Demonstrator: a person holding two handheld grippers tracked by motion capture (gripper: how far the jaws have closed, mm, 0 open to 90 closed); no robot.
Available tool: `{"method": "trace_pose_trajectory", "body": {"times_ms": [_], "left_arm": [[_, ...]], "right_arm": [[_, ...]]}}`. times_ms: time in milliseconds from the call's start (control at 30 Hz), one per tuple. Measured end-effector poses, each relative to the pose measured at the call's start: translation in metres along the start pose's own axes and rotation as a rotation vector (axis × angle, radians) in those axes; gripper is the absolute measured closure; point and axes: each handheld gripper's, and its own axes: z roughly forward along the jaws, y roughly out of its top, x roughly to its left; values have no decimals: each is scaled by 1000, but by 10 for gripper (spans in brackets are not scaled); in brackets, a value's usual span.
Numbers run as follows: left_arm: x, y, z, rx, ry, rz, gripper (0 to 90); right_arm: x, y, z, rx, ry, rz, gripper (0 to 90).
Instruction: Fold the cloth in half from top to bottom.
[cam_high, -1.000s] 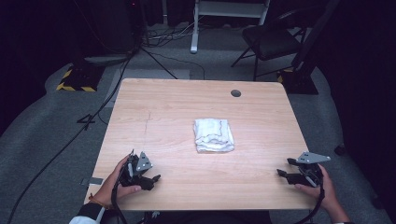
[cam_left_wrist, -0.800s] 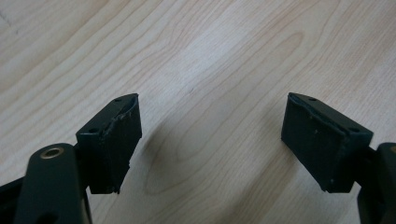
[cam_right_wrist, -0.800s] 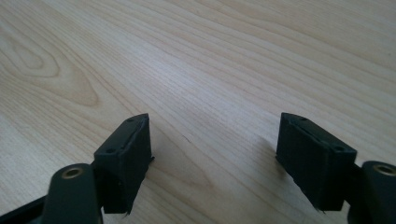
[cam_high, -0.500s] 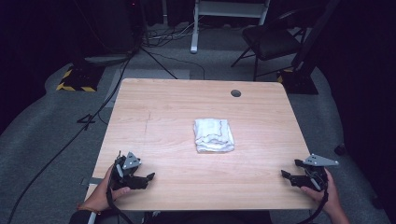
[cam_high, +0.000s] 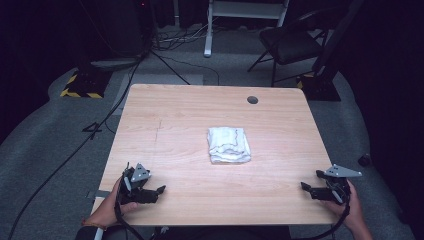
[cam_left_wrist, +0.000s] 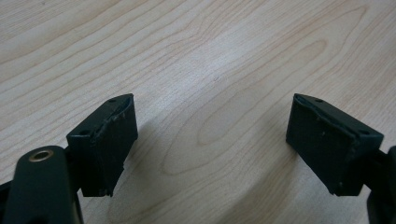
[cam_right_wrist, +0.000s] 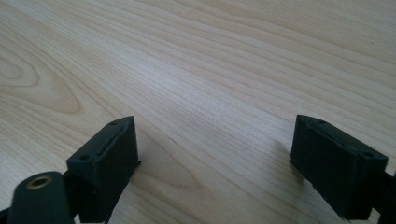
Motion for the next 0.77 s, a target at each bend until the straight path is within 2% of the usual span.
{"method": "trace_pose_trajectory", "body": {"times_ms": [767], "left_arm": [[1, 0, 0, -4, -9, 4, 166]], "right_arm": [[0, 0, 0, 0, 2, 1, 149]]}}
